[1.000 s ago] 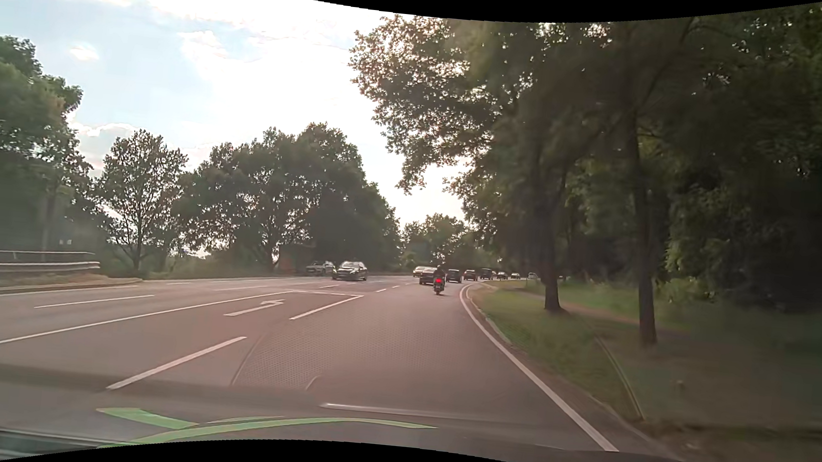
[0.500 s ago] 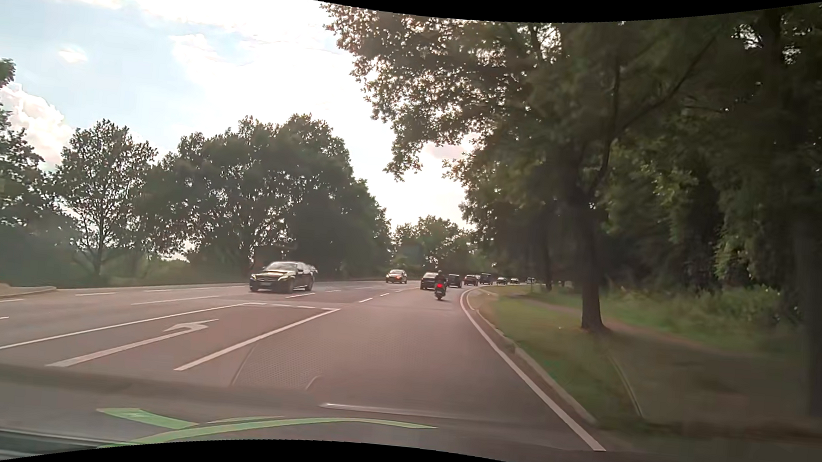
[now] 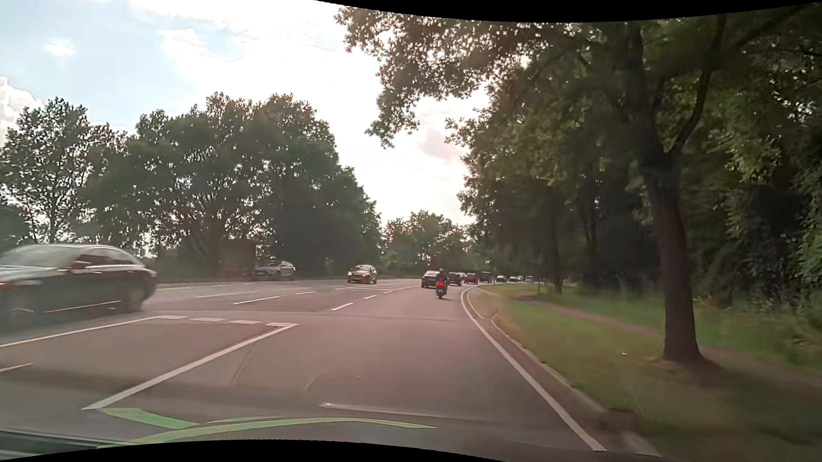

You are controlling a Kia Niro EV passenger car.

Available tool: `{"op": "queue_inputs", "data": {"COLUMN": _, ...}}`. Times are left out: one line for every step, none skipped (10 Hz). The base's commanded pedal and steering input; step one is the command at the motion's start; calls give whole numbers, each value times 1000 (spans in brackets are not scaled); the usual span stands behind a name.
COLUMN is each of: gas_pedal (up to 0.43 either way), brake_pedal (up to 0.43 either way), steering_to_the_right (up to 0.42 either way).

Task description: Follow the waypoints while adhering to traffic rules and regulations

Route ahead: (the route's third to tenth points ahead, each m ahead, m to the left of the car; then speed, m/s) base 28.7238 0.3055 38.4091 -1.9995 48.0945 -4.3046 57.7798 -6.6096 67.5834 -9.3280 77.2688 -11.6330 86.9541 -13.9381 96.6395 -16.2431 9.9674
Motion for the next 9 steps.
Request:
{"op": "queue_inputs", "data": {"gas_pedal": 138, "brake_pedal": 0, "steering_to_the_right": 17}}
{"op": "queue_inputs", "data": {"gas_pedal": 138, "brake_pedal": 0, "steering_to_the_right": 17}}
{"op": "queue_inputs", "data": {"gas_pedal": 138, "brake_pedal": 0, "steering_to_the_right": 17}}
{"op": "queue_inputs", "data": {"gas_pedal": 138, "brake_pedal": 0, "steering_to_the_right": 17}}
{"op": "queue_inputs", "data": {"gas_pedal": 138, "brake_pedal": 0, "steering_to_the_right": 17}}
{"op": "queue_inputs", "data": {"gas_pedal": 138, "brake_pedal": 0, "steering_to_the_right": 17}}
{"op": "queue_inputs", "data": {"gas_pedal": 138, "brake_pedal": 0, "steering_to_the_right": 17}}
{"op": "queue_inputs", "data": {"gas_pedal": 138, "brake_pedal": 0, "steering_to_the_right": 17}}
{"op": "queue_inputs", "data": {"gas_pedal": 138, "brake_pedal": 0, "steering_to_the_right": 17}}
